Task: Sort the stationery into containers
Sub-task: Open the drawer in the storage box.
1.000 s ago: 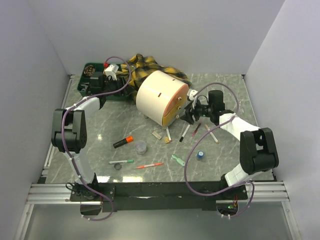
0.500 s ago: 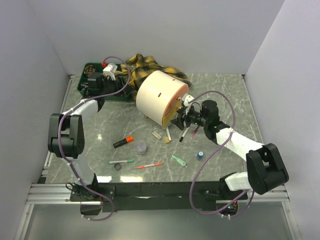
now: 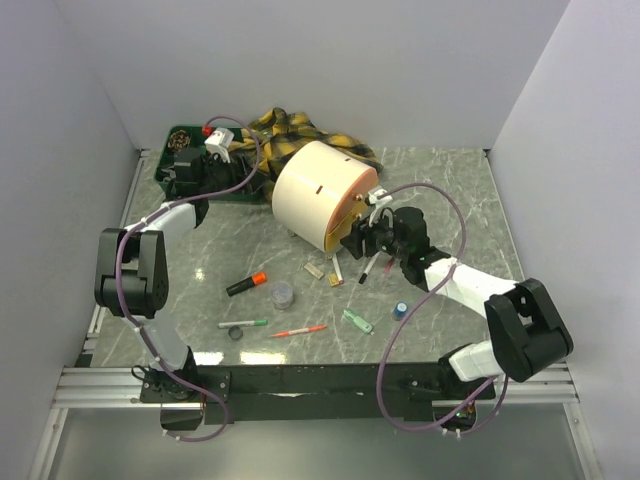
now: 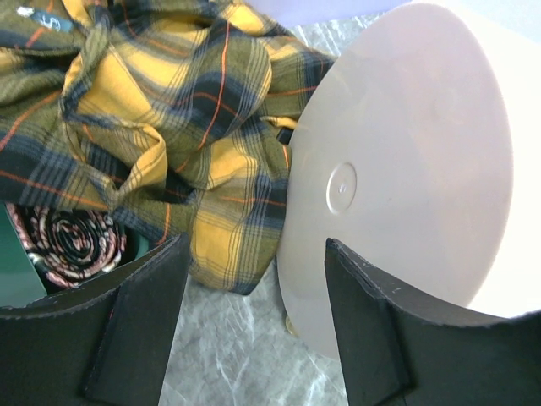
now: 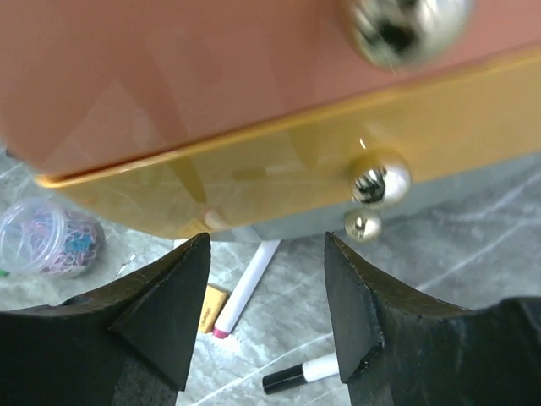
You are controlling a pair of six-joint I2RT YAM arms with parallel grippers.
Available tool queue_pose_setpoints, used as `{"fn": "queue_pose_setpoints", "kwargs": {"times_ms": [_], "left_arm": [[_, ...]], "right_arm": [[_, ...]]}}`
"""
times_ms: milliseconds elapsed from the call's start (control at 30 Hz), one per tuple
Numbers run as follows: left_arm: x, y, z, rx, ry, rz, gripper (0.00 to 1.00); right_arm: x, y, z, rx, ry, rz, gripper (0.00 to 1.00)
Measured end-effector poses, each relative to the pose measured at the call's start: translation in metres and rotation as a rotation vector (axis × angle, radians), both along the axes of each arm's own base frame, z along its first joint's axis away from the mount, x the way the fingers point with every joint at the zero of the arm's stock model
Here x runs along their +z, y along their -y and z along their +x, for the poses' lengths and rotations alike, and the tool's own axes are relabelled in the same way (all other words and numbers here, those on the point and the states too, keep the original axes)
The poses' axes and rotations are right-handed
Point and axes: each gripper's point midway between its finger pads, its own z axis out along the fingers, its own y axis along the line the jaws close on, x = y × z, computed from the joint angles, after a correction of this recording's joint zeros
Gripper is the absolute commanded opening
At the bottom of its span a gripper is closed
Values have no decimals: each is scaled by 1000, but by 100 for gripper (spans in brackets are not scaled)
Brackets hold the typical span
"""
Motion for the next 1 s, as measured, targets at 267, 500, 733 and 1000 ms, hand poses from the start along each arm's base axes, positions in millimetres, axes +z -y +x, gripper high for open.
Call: {"fn": "queue_pose_setpoints", "kwargs": {"times_ms": [267, 500, 733, 1000], "left_arm": [[-3, 0, 4, -1, 13, -1, 71], [-16, 2, 7, -13, -23, 1, 71], [-23, 5, 23, -41, -53, 28, 71], [-19, 22, 42, -71, -56, 38, 70]], "right_arm": [[-17, 13, 5, -147, -204, 127, 61], [-10, 20, 8, -232, -362, 331, 58], [-22, 53, 26, -322, -610, 567, 49], [-33, 45, 31, -264, -795, 756, 47]]}}
